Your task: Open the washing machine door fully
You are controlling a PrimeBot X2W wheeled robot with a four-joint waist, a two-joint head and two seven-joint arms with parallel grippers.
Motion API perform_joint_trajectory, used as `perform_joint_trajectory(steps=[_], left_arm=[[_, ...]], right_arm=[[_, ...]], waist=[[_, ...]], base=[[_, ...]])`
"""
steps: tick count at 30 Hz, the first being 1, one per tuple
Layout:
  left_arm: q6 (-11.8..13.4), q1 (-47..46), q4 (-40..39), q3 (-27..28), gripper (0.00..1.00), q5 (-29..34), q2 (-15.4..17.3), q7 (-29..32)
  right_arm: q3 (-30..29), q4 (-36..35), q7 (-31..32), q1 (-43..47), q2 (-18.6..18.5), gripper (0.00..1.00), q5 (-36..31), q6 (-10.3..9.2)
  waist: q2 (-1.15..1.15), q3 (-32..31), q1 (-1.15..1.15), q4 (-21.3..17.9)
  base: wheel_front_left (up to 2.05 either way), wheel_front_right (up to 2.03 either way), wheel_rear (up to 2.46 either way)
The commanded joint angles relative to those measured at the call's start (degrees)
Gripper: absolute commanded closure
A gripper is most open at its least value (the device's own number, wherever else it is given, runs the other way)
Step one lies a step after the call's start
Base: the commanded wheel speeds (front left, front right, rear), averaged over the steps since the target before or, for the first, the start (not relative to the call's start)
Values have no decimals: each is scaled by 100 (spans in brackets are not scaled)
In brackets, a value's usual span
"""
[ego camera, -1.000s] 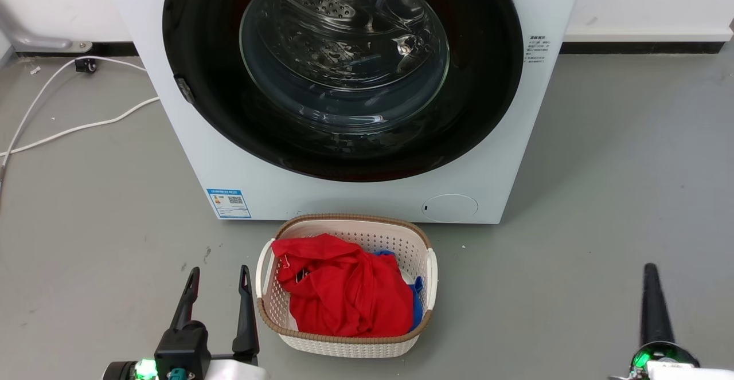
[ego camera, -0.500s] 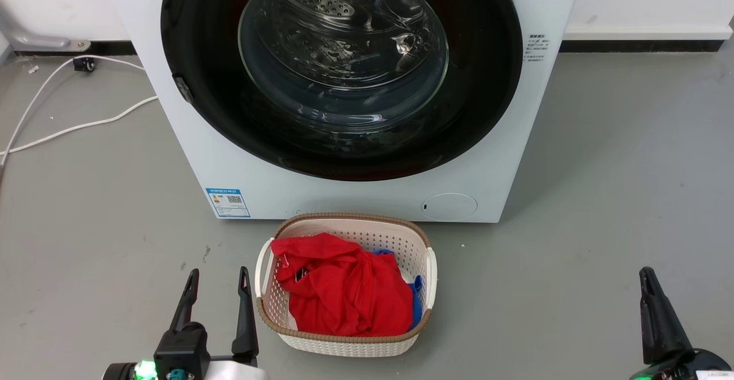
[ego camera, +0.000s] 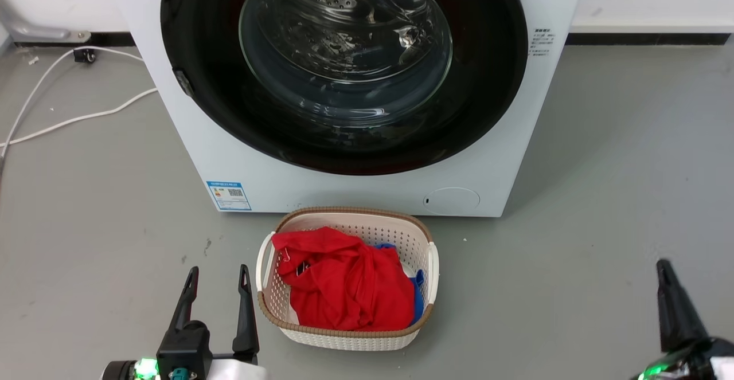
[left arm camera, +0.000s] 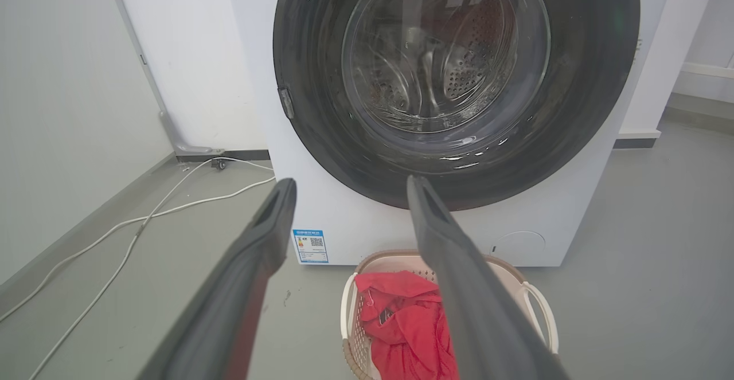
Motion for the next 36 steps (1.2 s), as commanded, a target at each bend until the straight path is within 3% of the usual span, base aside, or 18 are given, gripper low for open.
perform_joint_trajectory(steps=[1, 7, 17, 24, 36], left_arm=[[29, -78, -38, -3, 0, 45, -4, -17], [47, -268, -117, -9, 0, 115, -4, -16], [89, -763, -261, -59, 0, 180, 42, -16], [99, -1174, -341, -179, 0, 174, 33, -16], [139, -1719, -443, -381, 0, 102, 16, -16]], right_arm=[[-100, 45, 31, -228, 5, 100, -57, 0], [-629, 275, 217, -1067, -194, 100, -97, 0], [-1097, 717, 656, -2878, -883, 100, -256, 0], [-1006, 1234, 995, -4198, -1410, 100, -402, 0], [-296, 2145, 1616, -5993, -2212, 100, -928, 0]], waist=[[0, 77, 0, 10], [0, 384, 0, 71], [0, 1186, 0, 254], [0, 1808, 0, 426], [0, 2612, 0, 733]], base=[[0, 0, 0], [0, 0, 0], [0, 0, 0], [0, 0, 0], [0, 0, 0]])
